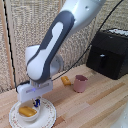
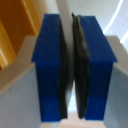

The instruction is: Kindly move the gripper close to the hot dog bowl. Grip the bowl lightly with the gripper, taking care not to crush the hot dogs. Elevate the bowl a little, ensuring it remains flat to stop hot dogs from tumbling. Transport the gripper and bowl to the white plate, then lower it down cautiously. Relinquish the gripper, letting the bowl rest on the plate.

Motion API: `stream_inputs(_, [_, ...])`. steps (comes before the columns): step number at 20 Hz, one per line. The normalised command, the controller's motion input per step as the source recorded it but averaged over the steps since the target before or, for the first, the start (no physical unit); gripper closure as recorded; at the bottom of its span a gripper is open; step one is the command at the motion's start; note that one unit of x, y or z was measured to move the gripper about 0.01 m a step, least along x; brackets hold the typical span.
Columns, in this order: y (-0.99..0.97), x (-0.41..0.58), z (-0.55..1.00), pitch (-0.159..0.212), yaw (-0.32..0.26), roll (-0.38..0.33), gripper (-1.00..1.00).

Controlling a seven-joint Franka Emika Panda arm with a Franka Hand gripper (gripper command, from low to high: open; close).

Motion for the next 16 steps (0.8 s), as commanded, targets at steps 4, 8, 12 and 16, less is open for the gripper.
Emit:
stream_inputs(4, [-0.17, 0.107, -0.24, -0.040, 0.103, -0.134, 1.00])
stream_inputs(8, [-0.05, 0.011, -0.01, -0.024, 0.103, -0.036, -1.00])
stream_inputs(12, [-0.18, 0.000, 0.34, 0.000, 0.028, 0.005, -1.00])
stream_inputs(16, [-0.20, 0.000, 0.66, -0.023, 0.003, 0.007, -1.00])
